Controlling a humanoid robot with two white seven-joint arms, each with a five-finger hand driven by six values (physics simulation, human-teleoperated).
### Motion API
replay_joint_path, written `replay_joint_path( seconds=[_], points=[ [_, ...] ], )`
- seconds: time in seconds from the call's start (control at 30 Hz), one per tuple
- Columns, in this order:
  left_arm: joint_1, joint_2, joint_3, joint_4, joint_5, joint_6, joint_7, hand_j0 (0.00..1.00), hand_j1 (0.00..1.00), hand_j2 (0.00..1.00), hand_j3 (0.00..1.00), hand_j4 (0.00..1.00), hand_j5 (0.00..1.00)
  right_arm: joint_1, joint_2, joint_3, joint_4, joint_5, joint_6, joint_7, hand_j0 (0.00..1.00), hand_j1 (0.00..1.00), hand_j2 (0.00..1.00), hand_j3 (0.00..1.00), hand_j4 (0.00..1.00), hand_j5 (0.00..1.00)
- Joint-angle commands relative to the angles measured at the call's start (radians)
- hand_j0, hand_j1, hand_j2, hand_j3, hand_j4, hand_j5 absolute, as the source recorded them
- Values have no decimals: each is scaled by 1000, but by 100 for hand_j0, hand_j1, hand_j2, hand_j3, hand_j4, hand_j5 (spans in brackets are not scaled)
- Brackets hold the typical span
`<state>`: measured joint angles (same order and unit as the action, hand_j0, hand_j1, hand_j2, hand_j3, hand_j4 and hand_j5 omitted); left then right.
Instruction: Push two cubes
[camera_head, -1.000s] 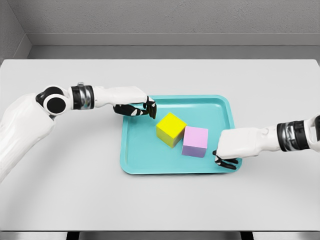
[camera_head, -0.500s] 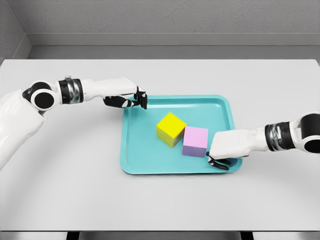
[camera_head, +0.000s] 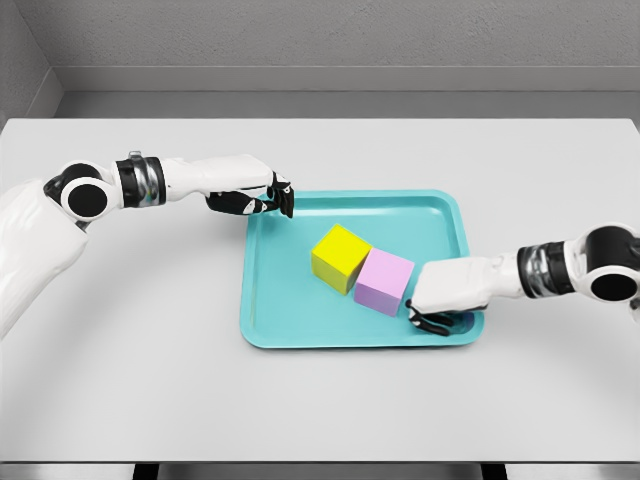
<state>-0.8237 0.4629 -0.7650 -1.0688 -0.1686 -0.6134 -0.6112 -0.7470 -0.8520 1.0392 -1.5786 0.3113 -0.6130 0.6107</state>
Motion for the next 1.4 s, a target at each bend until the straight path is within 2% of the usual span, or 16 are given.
replay_joint_path(
  seconds=[0.0, 0.63, 0.7, 0.73, 0.8, 0.87, 0.9, 0.93, 0.97, 1.0, 1.03, 1.07, 1.17, 1.27, 1.3, 1.37],
  points=[
    [0, 0, 1, 0, 8, 3, 0, 46, 46, 46, 46, 46, 46, 0, 8, 7, -8, -5, 2, 0, 0, 0, 0, 0, 0, 0],
    [0, 2, 1, 1, 8, 3, 0, 46, 46, 46, 46, 46, 46, -21, 22, 9, -31, -14, 2, 0, 0, 0, 0, 0, 0, 0],
    [0, 49, 4, -19, 27, 3, 0, 47, 47, 47, 47, 47, 47, -26, 16, 9, -23, -15, 2, 0, 0, 0, 0, 0, 0, 0],
    [2, 103, 29, -36, 69, 3, 0, 50, 50, 50, 50, 50, 50, -26, 13, 9, -23, -15, 2, 0, 0, 0, 0, 0, 0, 0],
    [28, 148, 114, -37, 87, 3, 0, 57, 57, 57, 57, 57, 57, -23, 5, 7, -17, -15, 2, 0, 0, 0, 0, 0, 0, 0],
    [46, 175, 177, -36, 87, 3, 0, 69, 69, 69, 69, 69, 69, -23, -48, -4, -15, -14, 2, 0, 0, 0, 0, 0, 0, 0],
    [46, 177, 178, -36, 89, 3, 0, 70, 70, 70, 70, 70, 70, -21, -104, -48, -15, -14, 2, 0, 0, 0, 0, 0, 0, 0],
    [48, 175, 178, -36, 87, 3, 0, 70, 70, 70, 70, 70, 70, -12, -186, -171, -12, -21, 2, 0, 3, 3, 3, 3, 3, 3],
    [48, 175, 178, -36, 87, 3, 0, 71, 71, 71, 71, 71, 71, -9, -229, -235, -8, -37, 2, 0, 11, 11, 11, 11, 11, 11],
    [48, 175, 178, -36, 87, 3, 0, 72, 72, 72, 72, 72, 72, -9, -259, -248, -1, -60, 2, 0, 28, 28, 28, 28, 28, 28],
    [48, 175, 178, -36, 87, 3, 0, 73, 73, 73, 73, 73, 73, -9, -274, -263, 8, -67, 2, 0, 54, 54, 54, 54, 54, 54],
    [48, 177, 178, -36, 87, 3, 0, 75, 75, 75, 75, 75, 75, -6, -283, -307, 37, -96, 2, 0, 100, 100, 100, 100, 100, 100],
    [48, 175, 181, -34, 87, 3, 0, 95, 95, 95, 95, 95, 95, -2, -269, -314, 84, -169, 2, 0, 100, 100, 100, 100, 100, 100],
    [52, 163, 173, -40, 84, 3, 0, 97, 97, 97, 97, 97, 97, -2, -249, -307, 84, -178, 2, 0, 100, 100, 100, 100, 100, 100],
    [75, 114, 164, -46, 69, 3, 0, 96, 96, 96, 96, 96, 96, 0, -245, -306, 84, -178, 2, 0, 100, 100, 100, 100, 100, 100],
    [91, -16, 164, -37, -86, 3, 0, 95, 95, 95, 95, 95, 95, 0, -243, -306, 84, -178, 2, 0, 100, 100, 100, 100, 100, 100]
  ],
)
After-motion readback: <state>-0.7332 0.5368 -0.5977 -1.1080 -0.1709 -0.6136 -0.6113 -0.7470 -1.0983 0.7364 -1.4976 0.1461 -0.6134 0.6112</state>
